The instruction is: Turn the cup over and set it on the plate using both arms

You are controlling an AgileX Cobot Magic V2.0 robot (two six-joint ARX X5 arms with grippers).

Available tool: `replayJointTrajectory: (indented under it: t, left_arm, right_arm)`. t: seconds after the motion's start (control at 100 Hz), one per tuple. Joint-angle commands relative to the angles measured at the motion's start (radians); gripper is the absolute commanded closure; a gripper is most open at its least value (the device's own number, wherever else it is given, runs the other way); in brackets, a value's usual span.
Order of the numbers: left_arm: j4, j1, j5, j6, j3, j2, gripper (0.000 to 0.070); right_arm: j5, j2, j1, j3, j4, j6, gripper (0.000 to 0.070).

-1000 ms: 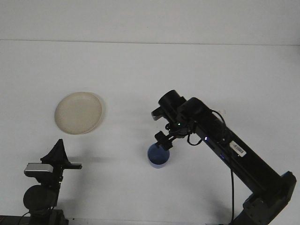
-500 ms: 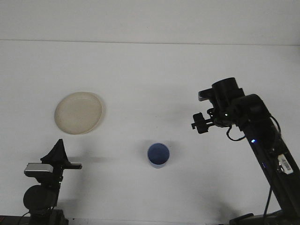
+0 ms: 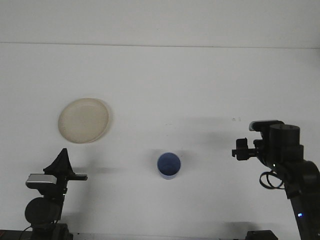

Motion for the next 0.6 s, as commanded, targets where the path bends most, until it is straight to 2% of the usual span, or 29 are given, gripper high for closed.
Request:
replayJointTrajectory:
  t: [0.0,0.42,0.59]
  left_arm:
    - [0.012,0.001,-0.002,-0.002,-0.02,-0.001,0.0689]
    - [0.012,0.001,-0.002,-0.002,-0.02,-0.001,0.0689]
    - [0.012,0.001,-0.002,-0.002,-0.02,-0.001,0.0689]
  right_arm:
    - [0.0,-0.059,-0.006,-0.051,0.058,-0.004,0.0215]
    - [0.001,-0.447,-0.008,-0.404,0.424,-0.004,0.0215]
    - [0.001,-0.522,-0.008,-0.441,0.473,-0.013,0.0215]
